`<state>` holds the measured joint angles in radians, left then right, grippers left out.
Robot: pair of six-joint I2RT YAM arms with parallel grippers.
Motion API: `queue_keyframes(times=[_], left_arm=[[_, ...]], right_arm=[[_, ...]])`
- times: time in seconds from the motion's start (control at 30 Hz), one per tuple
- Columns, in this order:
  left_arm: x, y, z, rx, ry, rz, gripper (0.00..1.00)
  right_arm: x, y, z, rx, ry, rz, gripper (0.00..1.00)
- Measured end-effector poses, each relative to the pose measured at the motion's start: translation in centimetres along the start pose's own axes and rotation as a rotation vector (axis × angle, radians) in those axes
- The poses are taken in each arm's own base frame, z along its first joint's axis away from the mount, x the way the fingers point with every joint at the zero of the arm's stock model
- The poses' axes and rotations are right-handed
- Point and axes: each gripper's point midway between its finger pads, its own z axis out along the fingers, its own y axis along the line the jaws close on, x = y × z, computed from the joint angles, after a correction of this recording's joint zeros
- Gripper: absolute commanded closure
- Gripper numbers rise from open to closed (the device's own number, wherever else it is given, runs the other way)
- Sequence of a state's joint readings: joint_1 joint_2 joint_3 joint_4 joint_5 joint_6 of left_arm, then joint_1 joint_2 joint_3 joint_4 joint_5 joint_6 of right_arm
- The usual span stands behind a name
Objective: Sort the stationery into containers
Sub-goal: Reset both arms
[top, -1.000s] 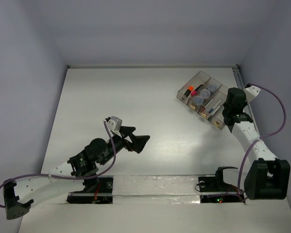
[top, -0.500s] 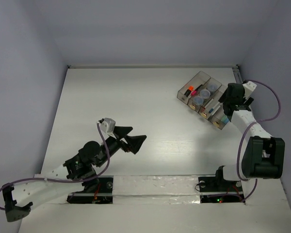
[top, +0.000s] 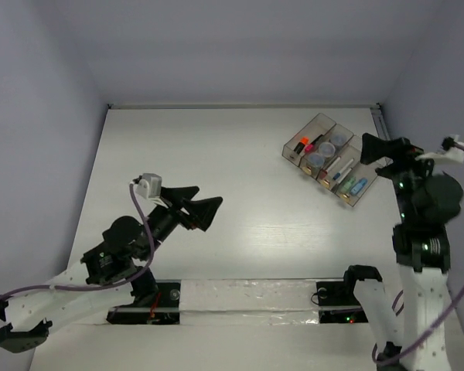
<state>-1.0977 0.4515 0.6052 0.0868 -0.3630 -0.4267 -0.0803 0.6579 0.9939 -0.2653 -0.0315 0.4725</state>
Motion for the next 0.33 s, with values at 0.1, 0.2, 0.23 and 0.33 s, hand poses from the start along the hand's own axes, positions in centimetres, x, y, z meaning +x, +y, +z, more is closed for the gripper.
queue_keyframes(times=[0.1,0.2,0.23,0.33], left_arm=[[-3.9,-0.7,-0.9,-0.014,-0.068,-0.013,0.01],[-8.4,-1.2,-2.3,-0.030,-0.158,-0.030,0.01],[-9.6,-1.3,-2.8,-0.035,-0.185,-0.034,0.01],[-11.7,-0.9,-4.2,-0.043,-0.252,-0.042,0.01]], right_arm=[[-4.5,4.9,-6.2,-0.204,-0.144,-0.013,0.00],[-7.2,7.4,-12.6,-0.329,-0.288,-0.035,0.00],[-7.7,7.8,-14.1,-0.354,-0.325,-0.041,0.00],[-7.9,8.2,-15.7,-0.386,-0.367,-0.049,0.00]])
